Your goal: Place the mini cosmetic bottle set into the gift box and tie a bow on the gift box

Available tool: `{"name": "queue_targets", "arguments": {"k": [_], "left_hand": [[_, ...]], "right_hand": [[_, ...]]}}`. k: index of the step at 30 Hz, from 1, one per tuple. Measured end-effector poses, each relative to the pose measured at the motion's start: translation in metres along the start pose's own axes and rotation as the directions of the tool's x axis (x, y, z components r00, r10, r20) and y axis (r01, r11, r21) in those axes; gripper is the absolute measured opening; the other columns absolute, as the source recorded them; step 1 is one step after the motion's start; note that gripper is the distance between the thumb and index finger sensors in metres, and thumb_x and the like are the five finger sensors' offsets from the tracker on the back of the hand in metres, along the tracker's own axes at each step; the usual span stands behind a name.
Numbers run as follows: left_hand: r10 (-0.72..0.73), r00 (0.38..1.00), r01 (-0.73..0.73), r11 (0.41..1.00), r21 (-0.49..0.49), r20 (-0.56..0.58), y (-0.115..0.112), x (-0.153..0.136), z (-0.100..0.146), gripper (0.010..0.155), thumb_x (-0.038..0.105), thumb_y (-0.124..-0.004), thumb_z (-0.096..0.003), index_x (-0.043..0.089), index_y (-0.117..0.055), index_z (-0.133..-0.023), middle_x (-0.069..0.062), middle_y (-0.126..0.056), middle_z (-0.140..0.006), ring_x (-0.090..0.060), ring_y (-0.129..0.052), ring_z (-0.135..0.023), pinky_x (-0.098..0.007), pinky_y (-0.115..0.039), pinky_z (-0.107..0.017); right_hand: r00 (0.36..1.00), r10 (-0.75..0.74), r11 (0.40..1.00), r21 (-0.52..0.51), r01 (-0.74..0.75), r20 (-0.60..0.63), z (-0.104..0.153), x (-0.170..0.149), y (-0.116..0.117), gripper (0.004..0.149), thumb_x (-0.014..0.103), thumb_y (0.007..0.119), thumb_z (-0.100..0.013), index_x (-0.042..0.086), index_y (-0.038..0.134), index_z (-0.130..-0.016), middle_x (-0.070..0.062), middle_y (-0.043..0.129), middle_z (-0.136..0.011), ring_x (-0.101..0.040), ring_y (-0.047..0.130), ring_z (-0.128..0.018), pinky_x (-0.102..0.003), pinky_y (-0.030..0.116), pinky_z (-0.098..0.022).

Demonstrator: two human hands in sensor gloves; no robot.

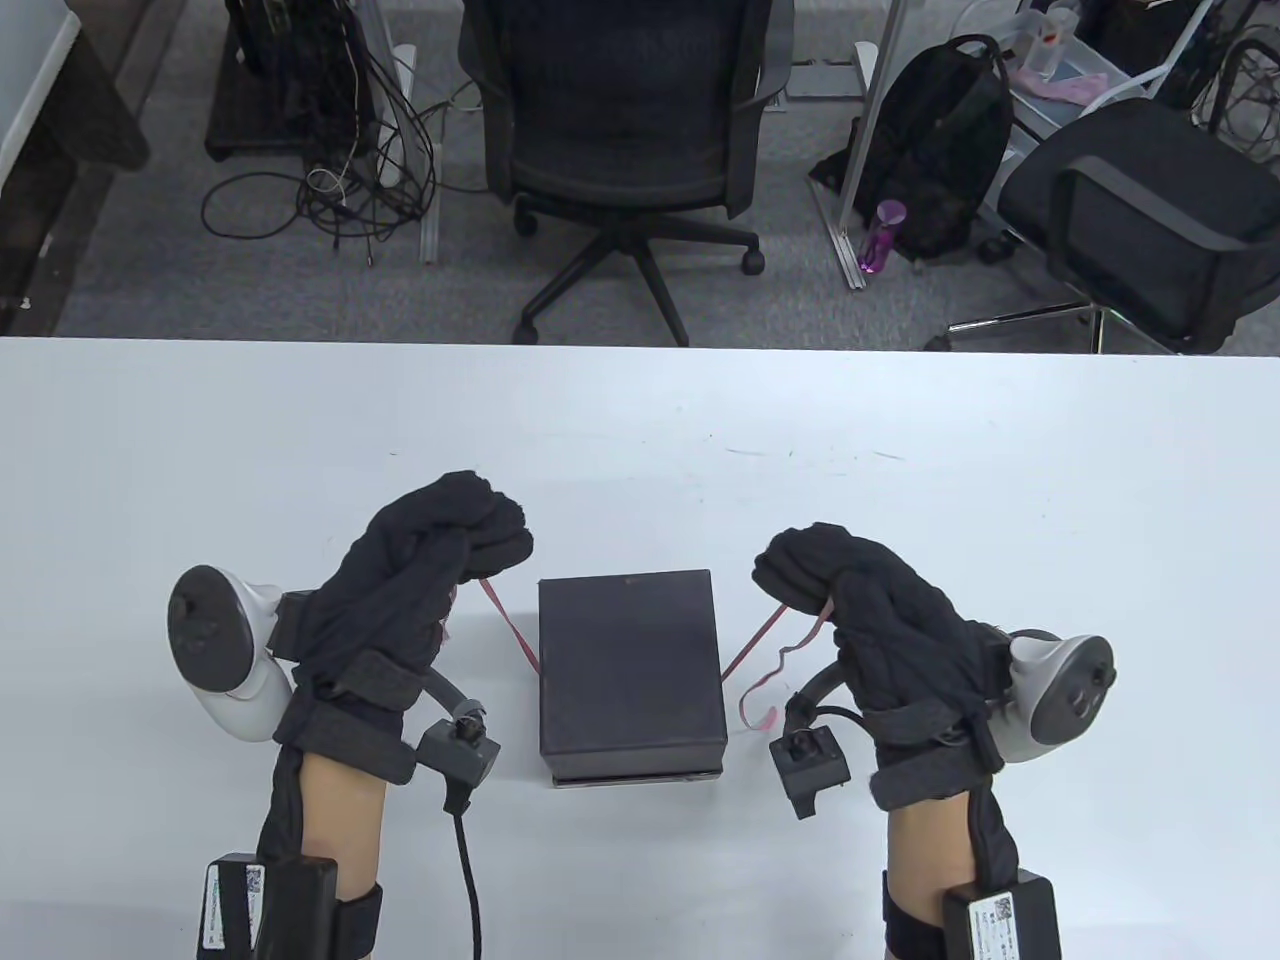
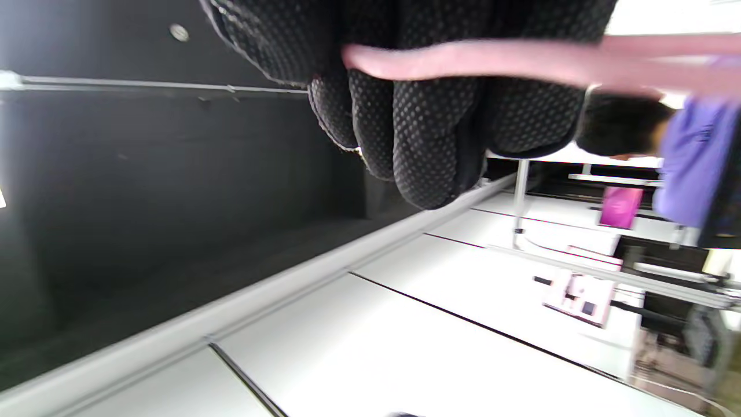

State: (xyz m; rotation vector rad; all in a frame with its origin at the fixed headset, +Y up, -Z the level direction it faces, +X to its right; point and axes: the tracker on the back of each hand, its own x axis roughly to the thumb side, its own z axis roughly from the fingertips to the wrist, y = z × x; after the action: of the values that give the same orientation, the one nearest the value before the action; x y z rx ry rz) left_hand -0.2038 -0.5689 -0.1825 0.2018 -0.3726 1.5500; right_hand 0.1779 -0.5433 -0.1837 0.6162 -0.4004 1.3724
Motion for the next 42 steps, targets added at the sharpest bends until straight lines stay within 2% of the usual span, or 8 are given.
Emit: {"name": "queue_targets", "arguments": {"k": [4,11,14,21,25,33,37,42], "left_hand": [[0.029,1.000,-0.029,0.999,-0.018,-0.011,-0.003,-0.003,0.000,0.044,0.036,-0.068,-0.0612,0.028,-0.072,-0.104,0.002,-0.089,-0.094,-0.018,-0.102,-0.079,-0.042,-0.086,-0.067],[0.128,0.967,-0.129,0.992,-0.012,0.221,-0.009,0.045,-0.003,0.043,0.038,-0.066,-0.0615,0.033,-0.069,-0.104,0.008,-0.086,-0.097,-0.013,-0.100,-0.084,-0.038,-0.086,-0.071],[0.132,0.966,-0.135,0.991,-0.002,0.222,-0.011,0.049,-0.001,0.043,0.038,-0.066,-0.0614,0.032,-0.069,-0.104,0.007,-0.086,-0.097,-0.014,-0.100,-0.084,-0.039,-0.085,-0.071],[0.094,0.980,-0.093,0.996,-0.010,0.176,-0.011,0.032,0.005,0.042,0.035,-0.068,-0.0602,0.029,-0.075,-0.102,0.006,-0.088,-0.095,-0.016,-0.101,-0.083,-0.040,-0.086,-0.069],[0.084,0.981,-0.083,0.996,-0.013,0.177,-0.010,0.034,0.009,0.042,0.035,-0.069,-0.0601,0.029,-0.075,-0.102,0.005,-0.088,-0.095,-0.016,-0.101,-0.083,-0.040,-0.086,-0.069],[-0.048,0.991,0.049,0.999,-0.005,0.126,-0.016,0.009,0.025,0.044,0.037,-0.067,-0.0615,0.029,-0.072,-0.104,0.004,-0.086,-0.097,-0.023,-0.098,-0.084,-0.050,-0.082,-0.067],[-0.107,0.986,0.097,0.992,0.076,0.128,-0.024,-0.015,0.043,0.044,0.037,-0.066,-0.0617,0.028,-0.071,-0.104,0.001,-0.087,-0.096,-0.025,-0.100,-0.077,-0.047,-0.084,-0.061],[-0.196,0.973,0.183,0.977,0.110,0.120,-0.040,-0.041,0.060,0.046,0.039,-0.066,-0.0618,0.026,-0.070,-0.106,-0.001,-0.086,-0.097,-0.026,-0.100,-0.076,-0.048,-0.084,-0.060]], "right_hand": [[0.998,0.057,0.998,0.008,-0.057,0.018,-0.003,0.007,0.005,0.045,0.027,0.068,-0.059,0.000,0.080,-0.092,-0.022,0.090,-0.083,-0.034,0.099,-0.070,-0.052,0.083,-0.056],[0.991,0.121,0.992,0.033,-0.120,-0.055,0.000,-0.011,0.013,0.045,0.027,0.067,-0.059,0.000,0.080,-0.092,-0.023,0.090,-0.084,-0.035,0.099,-0.070,-0.053,0.082,-0.056],[0.987,0.147,0.989,0.041,-0.144,-0.071,0.003,-0.016,0.013,0.045,0.027,0.068,-0.059,-0.001,0.080,-0.092,-0.023,0.090,-0.083,-0.035,0.099,-0.070,-0.053,0.082,-0.056],[0.992,0.124,0.992,0.008,-0.124,0.030,-0.015,0.024,0.015,0.045,0.026,0.069,-0.057,0.000,0.079,-0.092,-0.022,0.090,-0.083,-0.033,0.100,-0.071,-0.051,0.084,-0.056],[0.981,0.189,0.982,0.009,-0.190,0.044,-0.018,0.036,0.017,0.045,0.027,0.069,-0.057,0.001,0.079,-0.092,-0.022,0.090,-0.083,-0.033,0.100,-0.071,-0.051,0.084,-0.056],[0.963,0.266,0.962,0.077,-0.262,-0.050,0.002,-0.002,0.024,0.047,0.029,0.066,-0.061,0.000,0.075,-0.097,-0.024,0.088,-0.088,-0.039,0.097,-0.069,-0.059,0.079,-0.054],[0.936,0.348,0.933,0.114,-0.341,-0.049,0.019,-0.021,0.031,0.049,0.031,0.065,-0.062,0.001,0.074,-0.099,-0.024,0.088,-0.087,-0.040,0.097,-0.068,-0.061,0.078,-0.054],[0.914,0.406,0.909,0.113,-0.401,-0.024,0.044,-0.038,0.041,0.050,0.032,0.065,-0.062,0.000,0.073,-0.100,-0.026,0.087,-0.087,-0.042,0.096,-0.068,-0.062,0.077,-0.054]]}}
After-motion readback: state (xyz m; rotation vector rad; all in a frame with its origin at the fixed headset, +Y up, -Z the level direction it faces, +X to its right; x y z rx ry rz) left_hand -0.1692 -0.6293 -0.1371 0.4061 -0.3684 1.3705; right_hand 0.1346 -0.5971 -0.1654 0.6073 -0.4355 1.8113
